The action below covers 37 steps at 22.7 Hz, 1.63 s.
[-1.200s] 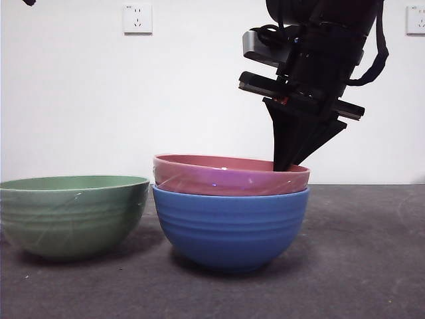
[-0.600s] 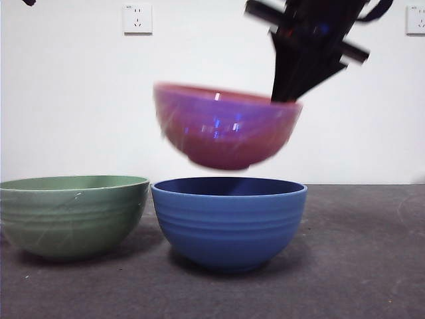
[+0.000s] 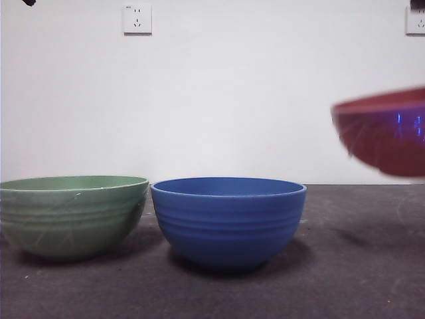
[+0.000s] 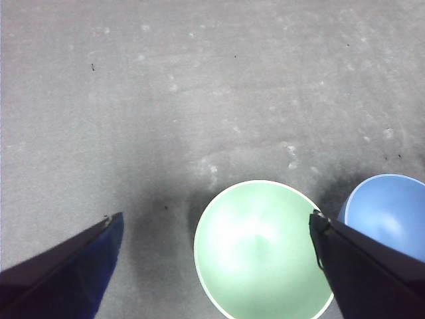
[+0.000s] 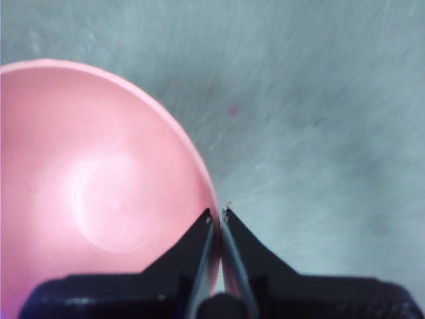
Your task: Pick up the green bowl on the top,put the green bowl on the left,pick up the red bowl in the middle,put the red bowl on the right
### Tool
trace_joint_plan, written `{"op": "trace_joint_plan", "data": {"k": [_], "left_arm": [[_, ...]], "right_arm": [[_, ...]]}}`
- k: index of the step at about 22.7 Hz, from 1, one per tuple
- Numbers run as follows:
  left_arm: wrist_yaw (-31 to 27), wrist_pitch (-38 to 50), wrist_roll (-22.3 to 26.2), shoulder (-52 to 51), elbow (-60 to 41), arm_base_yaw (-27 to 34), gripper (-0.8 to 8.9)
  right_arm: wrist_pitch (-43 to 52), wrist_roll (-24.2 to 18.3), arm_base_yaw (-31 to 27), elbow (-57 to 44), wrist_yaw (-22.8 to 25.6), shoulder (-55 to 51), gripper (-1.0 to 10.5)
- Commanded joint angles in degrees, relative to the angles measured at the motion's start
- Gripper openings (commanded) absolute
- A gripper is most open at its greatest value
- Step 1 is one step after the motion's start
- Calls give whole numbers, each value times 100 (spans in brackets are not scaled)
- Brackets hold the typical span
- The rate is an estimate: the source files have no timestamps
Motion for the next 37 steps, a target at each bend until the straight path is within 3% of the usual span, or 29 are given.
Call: {"op": "trace_joint_plan", "data": {"k": [1,8,11,14,16,21,22,23,25,26,29,33,37], "left_arm": [[-11,13,2,-2,-26,15,470],[-11,13,4,-2,-26,15,469],[-11,11,7,-2,-26,15,470],[-11,15,9,-2,-26,15,469],[-13,24,9,-2,-26,15,469],[-11,149,15,-2,-26,15,466],[-9,195,48,-2,-26,15,428],[-9,258,175,-2,-26,15,326],[-4,463,457,-2,-28,15,-22],[-7,579,509,-2,-31,15,-8],[-39,933,675,-177,-260,15,-8],[-15,1980,599,-1246,-1670,15,-8],[-9,2415,601,-2004,-2492,15,-8]], "right_arm": [[852,96,-105,-501,-713,170,-12],[1952,96,-127,-610,-927,1488,-11],[2096,98,-127,-610,-1429,1871,8],[2133,103,-122,-610,-1401,1858,203],[2162,103,-122,-605,-1305,1694,219],[2914,212,17,-605,-1360,435,217],[3110,212,96,-605,-1362,66,216],[3198,208,153,-605,-1360,-219,209],[3226,136,243,-608,-1360,-732,37],[3193,125,291,-610,-1331,-960,-15],[3224,46,334,-868,-1252,-1663,-12],[3770,46,334,-2059,-988,-3158,-12],[3773,240,334,-2522,-656,-3971,-12]]}}
